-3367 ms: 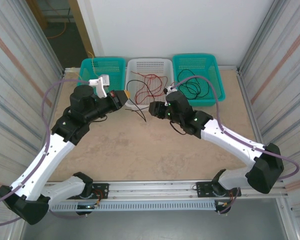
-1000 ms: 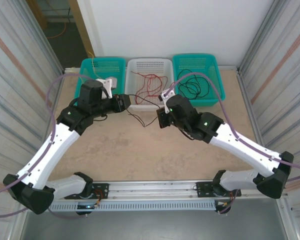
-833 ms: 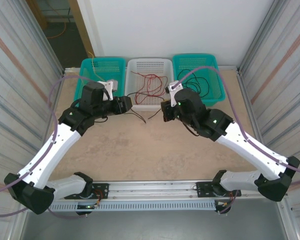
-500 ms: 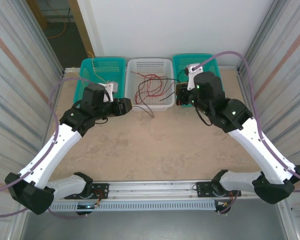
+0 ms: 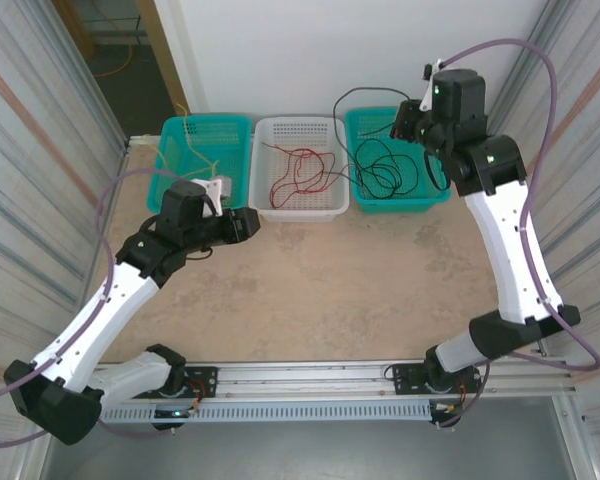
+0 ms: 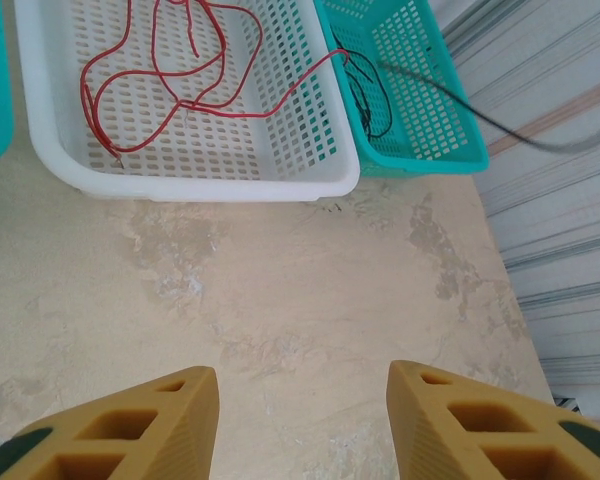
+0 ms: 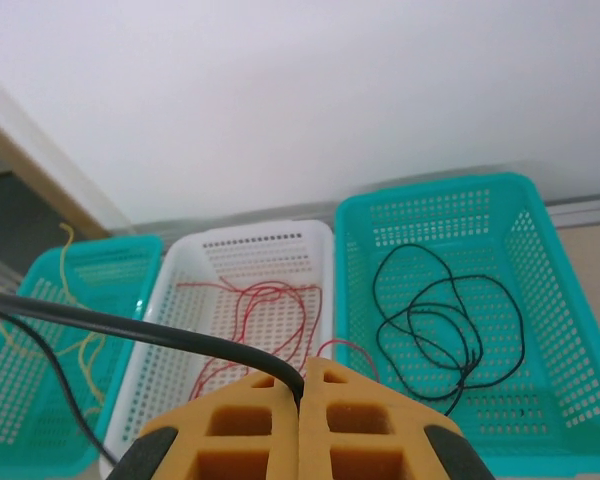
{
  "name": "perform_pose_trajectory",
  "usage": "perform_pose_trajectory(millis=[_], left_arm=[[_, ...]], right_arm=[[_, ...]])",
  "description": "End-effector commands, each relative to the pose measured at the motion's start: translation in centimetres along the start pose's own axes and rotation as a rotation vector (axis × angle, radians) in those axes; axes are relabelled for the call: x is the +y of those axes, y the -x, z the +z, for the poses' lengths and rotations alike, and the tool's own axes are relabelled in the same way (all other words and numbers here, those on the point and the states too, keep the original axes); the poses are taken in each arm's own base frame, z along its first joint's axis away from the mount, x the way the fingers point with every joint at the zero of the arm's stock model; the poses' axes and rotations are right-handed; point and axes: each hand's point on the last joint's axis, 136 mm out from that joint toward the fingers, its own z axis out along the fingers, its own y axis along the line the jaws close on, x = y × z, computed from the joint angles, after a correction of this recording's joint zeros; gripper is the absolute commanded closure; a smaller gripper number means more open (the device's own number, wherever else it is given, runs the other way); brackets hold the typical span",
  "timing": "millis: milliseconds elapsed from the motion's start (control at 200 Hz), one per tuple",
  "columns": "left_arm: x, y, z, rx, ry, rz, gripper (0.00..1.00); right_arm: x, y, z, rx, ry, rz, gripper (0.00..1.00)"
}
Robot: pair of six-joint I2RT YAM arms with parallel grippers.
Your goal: Untangle the cables
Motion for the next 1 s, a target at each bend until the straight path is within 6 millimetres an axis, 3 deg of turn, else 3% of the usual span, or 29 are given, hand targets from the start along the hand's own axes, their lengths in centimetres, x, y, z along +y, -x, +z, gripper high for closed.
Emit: perform_pose_trajectory(millis=[0, 371, 621, 696, 852, 992], left_arm=[[0.3, -0.3, -0.7, -0.022, -0.008, -0.004, 0.51], [1.3, -1.2, -1.0, -0.016, 0.026, -0.004, 0.50], [1.3, -1.1, -0.7, -0.018, 0.026, -0.006, 0.50], [1.3, -1.0, -0.7, -0.016, 0.028, -0.002, 0.50], [1.1, -0.7, -1.1, -0.021, 0.032, 0.006, 0.49], [1.2, -0.4, -1.6, -0.039, 0.045, 0.018, 0.48]], right_arm=[[-1.9, -0.1, 2.1, 0.053, -0.035, 0.066, 1.00], [-11.2, -0.4, 10.3, 0.139, -0.178, 0.273, 1.00], [-14.1, -5.9, 16.2, 0.314, -0.224, 0.301, 1.00], [-14.6, -7.6, 17.7, 0.360, -0.235, 0.296, 0.93], [-15.4, -9.0, 18.5, 0.398, -0.261, 0.285, 0.73], [-14.6, -7.7, 16.7, 0.359, -0.242, 0.275, 0.63]])
